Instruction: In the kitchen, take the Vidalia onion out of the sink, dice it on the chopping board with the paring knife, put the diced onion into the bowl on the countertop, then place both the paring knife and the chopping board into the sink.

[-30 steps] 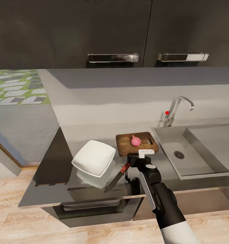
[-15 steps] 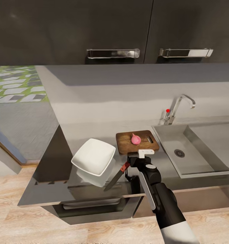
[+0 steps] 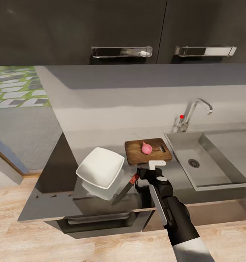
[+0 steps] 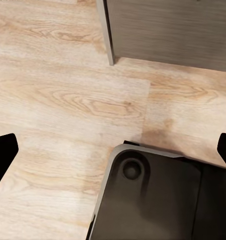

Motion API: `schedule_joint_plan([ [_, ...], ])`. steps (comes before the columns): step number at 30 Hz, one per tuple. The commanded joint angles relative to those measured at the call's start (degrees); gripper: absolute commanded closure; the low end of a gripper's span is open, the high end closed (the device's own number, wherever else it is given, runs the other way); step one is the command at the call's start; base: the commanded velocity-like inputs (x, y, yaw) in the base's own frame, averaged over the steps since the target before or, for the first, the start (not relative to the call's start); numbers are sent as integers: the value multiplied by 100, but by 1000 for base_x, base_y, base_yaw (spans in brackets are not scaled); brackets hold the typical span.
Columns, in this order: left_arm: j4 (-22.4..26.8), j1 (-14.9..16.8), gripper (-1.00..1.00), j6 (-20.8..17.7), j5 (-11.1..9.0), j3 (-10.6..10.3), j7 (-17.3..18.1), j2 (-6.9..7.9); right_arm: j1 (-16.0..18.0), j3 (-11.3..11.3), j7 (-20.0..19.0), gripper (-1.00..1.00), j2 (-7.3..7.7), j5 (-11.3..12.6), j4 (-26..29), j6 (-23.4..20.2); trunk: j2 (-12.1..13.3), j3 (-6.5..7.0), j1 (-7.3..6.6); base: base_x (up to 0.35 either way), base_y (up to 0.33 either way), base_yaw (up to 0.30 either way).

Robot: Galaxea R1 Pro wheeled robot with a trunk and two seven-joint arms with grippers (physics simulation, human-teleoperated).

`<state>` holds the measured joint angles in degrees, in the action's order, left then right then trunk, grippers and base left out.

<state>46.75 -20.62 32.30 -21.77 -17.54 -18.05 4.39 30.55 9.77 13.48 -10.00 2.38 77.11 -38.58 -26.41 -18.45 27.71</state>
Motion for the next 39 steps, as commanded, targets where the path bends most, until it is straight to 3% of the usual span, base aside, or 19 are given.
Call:
schedule_joint_plan([
  [1, 10, 1, -100, 13, -20, -37, -53, 9, 4, 8, 41, -100, 0, 26, 7, -27, -9, -13, 4, 175, 58, 0],
  [24, 1, -1, -100, 13, -20, -37, -50, 7, 4, 15, 40, -100, 0, 26, 6, -27, -9, -29, 4, 27, 7, 0],
  [39, -34, 2, -100, 13, -20, -30, -50, 3, 4, 16, 41, -100, 0, 26, 6, -29, -9, -138, 4, 0, 0, 44],
])
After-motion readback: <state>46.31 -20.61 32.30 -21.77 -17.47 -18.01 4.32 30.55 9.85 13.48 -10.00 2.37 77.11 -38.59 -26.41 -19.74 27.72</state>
